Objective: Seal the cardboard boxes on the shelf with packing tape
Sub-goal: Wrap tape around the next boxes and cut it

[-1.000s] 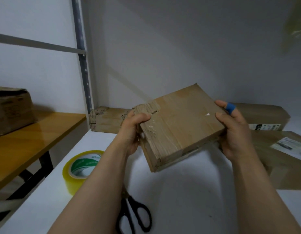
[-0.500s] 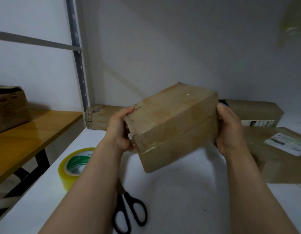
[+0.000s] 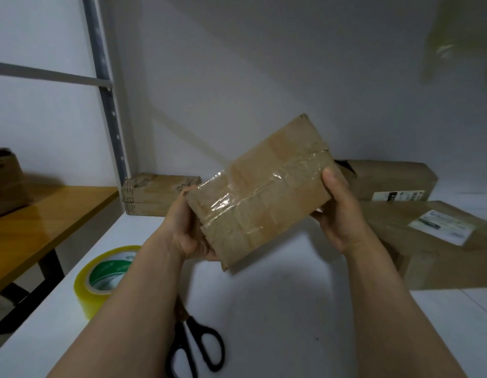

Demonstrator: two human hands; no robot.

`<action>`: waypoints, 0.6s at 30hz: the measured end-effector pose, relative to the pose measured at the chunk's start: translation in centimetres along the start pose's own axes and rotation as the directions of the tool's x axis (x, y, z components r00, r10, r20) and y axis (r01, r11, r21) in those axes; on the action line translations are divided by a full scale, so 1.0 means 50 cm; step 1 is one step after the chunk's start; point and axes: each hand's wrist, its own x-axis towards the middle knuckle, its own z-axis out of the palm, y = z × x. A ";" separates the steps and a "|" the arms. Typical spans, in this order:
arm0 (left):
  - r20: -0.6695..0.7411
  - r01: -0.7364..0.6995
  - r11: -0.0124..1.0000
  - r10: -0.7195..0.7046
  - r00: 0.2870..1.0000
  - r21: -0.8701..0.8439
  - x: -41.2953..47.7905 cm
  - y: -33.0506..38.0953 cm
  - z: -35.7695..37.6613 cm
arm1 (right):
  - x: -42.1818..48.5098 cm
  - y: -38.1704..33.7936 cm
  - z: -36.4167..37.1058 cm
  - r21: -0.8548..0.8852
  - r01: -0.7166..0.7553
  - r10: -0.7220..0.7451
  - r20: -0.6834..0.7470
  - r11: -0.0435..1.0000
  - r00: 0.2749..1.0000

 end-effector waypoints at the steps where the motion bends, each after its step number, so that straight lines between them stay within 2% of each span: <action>1: -0.006 0.011 1.000 -0.011 1.000 0.013 -0.001 0.001 0.002 | 0.001 0.000 -0.001 -0.005 -0.012 0.012 -0.011 1.000 1.000; 4: -0.069 -0.005 0.997 0.010 0.998 0.074 0.002 0.003 0.007 | 0.007 0.004 -0.008 -0.038 -0.058 0.055 -0.083 0.998 0.995; 10: -0.049 -0.095 0.968 0.110 0.993 0.234 -0.014 -0.005 0.031 | 0.010 0.030 -0.013 -0.008 -0.203 0.195 -0.239 0.979 0.951; 14: -0.089 -0.139 0.946 0.172 0.981 0.293 -0.002 -0.004 0.020 | 0.007 0.035 -0.005 0.031 -0.209 0.210 -0.225 0.977 0.951; 18: -0.125 -0.108 0.951 0.149 0.981 0.290 0.023 -0.007 0.001 | 0.005 0.036 -0.001 0.011 -0.181 0.180 -0.167 0.983 0.969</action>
